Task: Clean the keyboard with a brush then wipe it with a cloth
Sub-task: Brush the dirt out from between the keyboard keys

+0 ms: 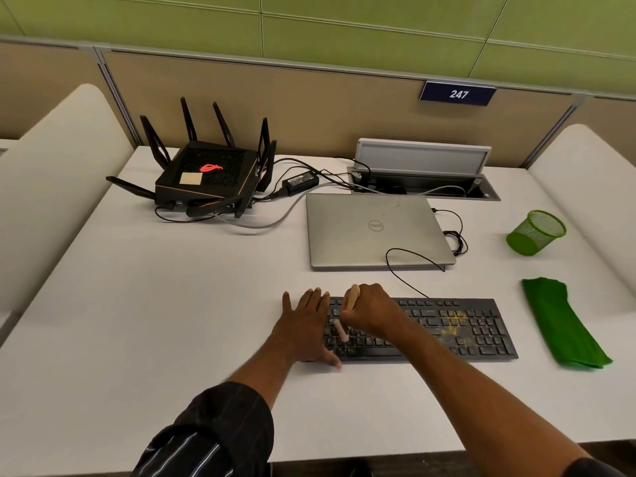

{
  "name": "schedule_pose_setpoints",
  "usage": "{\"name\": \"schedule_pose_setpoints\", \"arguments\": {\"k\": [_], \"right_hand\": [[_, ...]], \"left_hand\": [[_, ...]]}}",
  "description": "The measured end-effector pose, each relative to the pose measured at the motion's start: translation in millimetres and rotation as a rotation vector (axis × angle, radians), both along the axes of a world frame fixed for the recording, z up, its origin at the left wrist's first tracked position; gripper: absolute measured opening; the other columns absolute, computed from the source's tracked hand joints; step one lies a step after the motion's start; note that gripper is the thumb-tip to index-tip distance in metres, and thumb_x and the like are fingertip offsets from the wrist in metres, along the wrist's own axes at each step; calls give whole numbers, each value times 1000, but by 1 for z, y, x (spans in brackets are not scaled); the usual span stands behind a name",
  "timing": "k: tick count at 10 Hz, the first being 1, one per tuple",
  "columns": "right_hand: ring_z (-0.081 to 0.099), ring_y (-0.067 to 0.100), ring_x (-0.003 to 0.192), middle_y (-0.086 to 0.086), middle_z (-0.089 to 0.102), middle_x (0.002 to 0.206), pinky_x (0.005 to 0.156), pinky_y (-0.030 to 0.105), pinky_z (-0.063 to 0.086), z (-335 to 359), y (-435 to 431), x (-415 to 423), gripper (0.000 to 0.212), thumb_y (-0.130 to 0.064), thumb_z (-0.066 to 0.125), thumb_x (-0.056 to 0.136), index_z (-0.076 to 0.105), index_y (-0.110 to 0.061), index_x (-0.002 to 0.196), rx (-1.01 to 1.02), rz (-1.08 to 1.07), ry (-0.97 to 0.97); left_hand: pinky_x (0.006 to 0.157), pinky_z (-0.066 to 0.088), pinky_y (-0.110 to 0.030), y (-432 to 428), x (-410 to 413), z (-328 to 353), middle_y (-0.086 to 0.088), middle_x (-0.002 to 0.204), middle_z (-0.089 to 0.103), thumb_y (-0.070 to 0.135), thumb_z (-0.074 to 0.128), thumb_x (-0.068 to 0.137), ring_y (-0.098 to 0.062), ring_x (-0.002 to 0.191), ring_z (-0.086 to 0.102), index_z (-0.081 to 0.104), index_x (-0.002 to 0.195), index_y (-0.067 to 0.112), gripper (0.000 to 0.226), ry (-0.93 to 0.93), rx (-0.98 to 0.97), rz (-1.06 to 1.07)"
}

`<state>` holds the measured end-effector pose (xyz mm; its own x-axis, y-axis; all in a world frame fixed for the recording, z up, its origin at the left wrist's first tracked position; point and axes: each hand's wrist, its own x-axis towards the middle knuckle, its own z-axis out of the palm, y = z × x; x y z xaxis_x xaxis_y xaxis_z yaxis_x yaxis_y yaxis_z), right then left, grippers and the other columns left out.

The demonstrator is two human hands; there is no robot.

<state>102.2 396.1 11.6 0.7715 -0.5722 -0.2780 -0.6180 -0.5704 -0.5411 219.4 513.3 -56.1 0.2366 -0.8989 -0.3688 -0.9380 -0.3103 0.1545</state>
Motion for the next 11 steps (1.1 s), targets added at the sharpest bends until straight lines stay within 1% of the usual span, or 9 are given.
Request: {"name": "schedule_pose_setpoints", "arguments": {"k": [2,3,5,6,7,8,9,10,11], "right_hand": [[62,4,61,-4,70,74,52,9,45,6,2,2,5,-14,68,82,72,-13,81,3,-80,-147],[62,5,65,-4,70,78,55,9,44,3,5,3,5,-15,67,85,72,-14,85,16,-81,-140],[66,14,66,4,70,75,54,15,49,1,10,4,6,-9,66,80,72,-8,82,42,-26,-61],[66,11,66,1,70,75,57,16,49,2,10,4,6,-11,67,82,72,-11,84,35,-68,-115],[64,8,68,-2,69,78,59,13,47,-2,14,6,5,-12,67,85,72,-12,88,20,-91,-135],[66,13,67,2,69,75,56,16,48,-4,17,9,4,-12,66,84,70,-11,84,9,-54,-65],[66,15,64,4,69,72,52,21,50,-1,16,14,7,-12,64,82,70,-10,79,-10,-56,-23],[63,5,64,-3,69,76,53,11,42,-1,17,13,6,-14,66,84,69,-17,80,-7,-112,-91],[62,5,61,-1,69,75,54,11,42,-4,20,12,4,-15,67,85,69,-17,81,6,-102,-57]], "left_hand": [[120,-2,-66,3,3,1,-10,170,-5,90,61,67,-27,157,-5,-6,161,11,139,-11,-11,-8],[120,-2,-65,4,4,0,-10,170,-5,90,59,68,-28,157,-6,-5,161,10,138,-11,-6,-11],[120,-6,-64,4,10,-1,-10,170,-8,91,59,67,-27,156,-9,-7,161,10,140,12,0,-32],[120,-6,-64,4,13,-2,-10,170,-8,90,60,68,-26,156,-9,-6,161,10,139,19,-6,-48],[120,-5,-64,6,16,-2,-9,170,-7,89,60,68,-26,156,-8,-6,161,11,138,22,-16,-69],[121,-4,-64,7,20,-4,-10,170,-8,89,61,68,-26,156,-9,-8,161,10,141,27,-16,-78],[122,-3,-64,10,23,-5,-9,170,-9,89,62,68,-26,157,-9,-9,160,10,141,32,-17,-91],[122,-2,-63,12,26,-6,-10,170,-9,89,61,68,-26,157,-8,-10,160,9,141,22,-15,-104],[123,-2,-62,14,29,-6,-10,170,-10,89,60,69,-26,156,-9,-11,160,9,141,19,-20,-115]]}}
